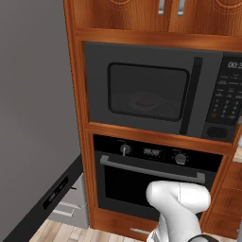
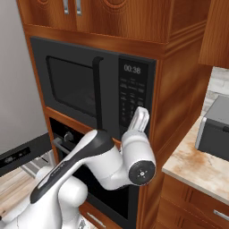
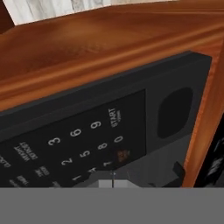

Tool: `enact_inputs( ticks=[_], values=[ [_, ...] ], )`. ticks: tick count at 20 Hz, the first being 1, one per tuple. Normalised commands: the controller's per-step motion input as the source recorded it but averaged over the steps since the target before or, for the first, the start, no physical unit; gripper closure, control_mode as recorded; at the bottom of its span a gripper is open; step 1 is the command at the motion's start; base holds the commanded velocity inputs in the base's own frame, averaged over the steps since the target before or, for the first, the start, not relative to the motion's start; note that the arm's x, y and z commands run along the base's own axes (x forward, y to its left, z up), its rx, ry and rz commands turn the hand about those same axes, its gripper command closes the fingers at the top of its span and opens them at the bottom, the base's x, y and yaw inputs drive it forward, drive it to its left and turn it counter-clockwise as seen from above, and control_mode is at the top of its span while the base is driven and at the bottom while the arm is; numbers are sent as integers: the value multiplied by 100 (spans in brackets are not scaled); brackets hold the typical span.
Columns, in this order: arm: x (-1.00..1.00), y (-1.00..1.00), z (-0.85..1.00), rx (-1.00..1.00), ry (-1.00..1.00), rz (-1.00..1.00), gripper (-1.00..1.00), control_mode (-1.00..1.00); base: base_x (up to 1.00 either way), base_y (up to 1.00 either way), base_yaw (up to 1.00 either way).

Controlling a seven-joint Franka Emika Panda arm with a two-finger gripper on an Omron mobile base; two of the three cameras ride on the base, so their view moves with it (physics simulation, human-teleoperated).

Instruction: Transport the steak from the fridge to the microwave and turn on the microwave.

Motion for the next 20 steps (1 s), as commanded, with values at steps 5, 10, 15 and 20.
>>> enact_inputs(
  ticks=[5, 10, 15, 20],
  values=[
    [17, -2, -20, 1, -2, 0, 100, -100, 0, 0, 0],
    [27, -2, -12, 1, -3, 0, 100, -100, 0, 0, 0],
    [31, -6, -13, 1, -3, -1, 100, -100, 0, 0, 0],
    [23, -20, -12, 0, -5, -2, 100, -100, 0, 0, 0]
  ],
)
